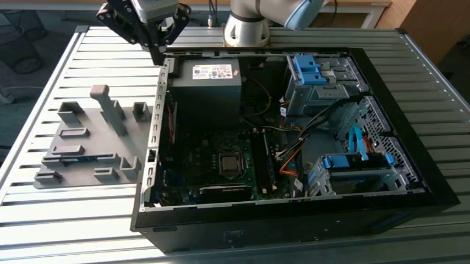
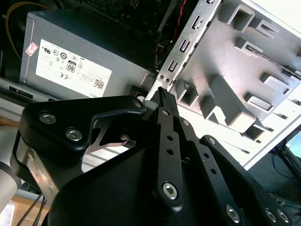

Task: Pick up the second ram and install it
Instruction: 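Reach for the second ram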

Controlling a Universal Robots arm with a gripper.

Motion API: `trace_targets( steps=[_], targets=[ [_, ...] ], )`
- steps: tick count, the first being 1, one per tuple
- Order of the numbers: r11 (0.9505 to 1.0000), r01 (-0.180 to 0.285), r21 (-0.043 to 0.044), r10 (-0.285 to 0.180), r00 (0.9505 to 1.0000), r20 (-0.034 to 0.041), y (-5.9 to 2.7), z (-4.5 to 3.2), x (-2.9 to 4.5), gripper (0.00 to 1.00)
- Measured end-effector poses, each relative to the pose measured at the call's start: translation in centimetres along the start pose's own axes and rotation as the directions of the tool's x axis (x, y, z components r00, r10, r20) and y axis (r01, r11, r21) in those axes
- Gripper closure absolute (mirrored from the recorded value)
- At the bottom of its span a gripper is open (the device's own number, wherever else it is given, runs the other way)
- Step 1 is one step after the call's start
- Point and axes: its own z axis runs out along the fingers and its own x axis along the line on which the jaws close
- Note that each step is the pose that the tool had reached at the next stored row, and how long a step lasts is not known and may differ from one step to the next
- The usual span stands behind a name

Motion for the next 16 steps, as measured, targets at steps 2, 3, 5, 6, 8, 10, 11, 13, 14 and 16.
trace_targets(
  steps=[2, 3, 5, 6, 8, 10, 11, 13, 14, 16],
  targets=[
    [1.0, 0.0, 0.0, 0.0, 1.0, 0.0001, -0.01, 0.01, 0.06, 0.89],
    [1.0, 0.0, -0.0001, 0.0, 1.0, 0.0001, -0.01, 0.01, 0.1, 0.89],
    [1.0, 0.0, -0.0001, 0.0, 1.0, 0.0001, -0.01, 0.02, 0.15, 0.89],
    [1.0, 0.0, -0.0001, 0.0, 1.0, 0.0001, -0.02, 0.02, 0.18, 0.89],
    [1.0, 0.0, -0.0001, 0.0, 1.0, 0.0001, -0.02, 0.03, 0.23, 0.89],
    [1.0, 0.0, -0.0001, 0.0, 1.0, 0.0001, -0.02, 0.04, 0.29, 0.89],
    [1.0, 0.0, -0.0001, 0.0, 1.0, 0.0, -0.03, 0.04, 0.31, 0.89],
    [1.0, 0.0, -0.0001, 0.0, 1.0, 0.0, -0.03, 0.05, 0.36, 0.89],
    [1.0, 0.0, -0.0001, 0.0, 1.0, 0.0001, -0.03, 0.05, 0.4, 0.89],
    [1.0, 0.0, -0.0001, 0.0, 1.0, 0.0001, -0.04, 0.06, 0.46, 0.89]
  ],
)
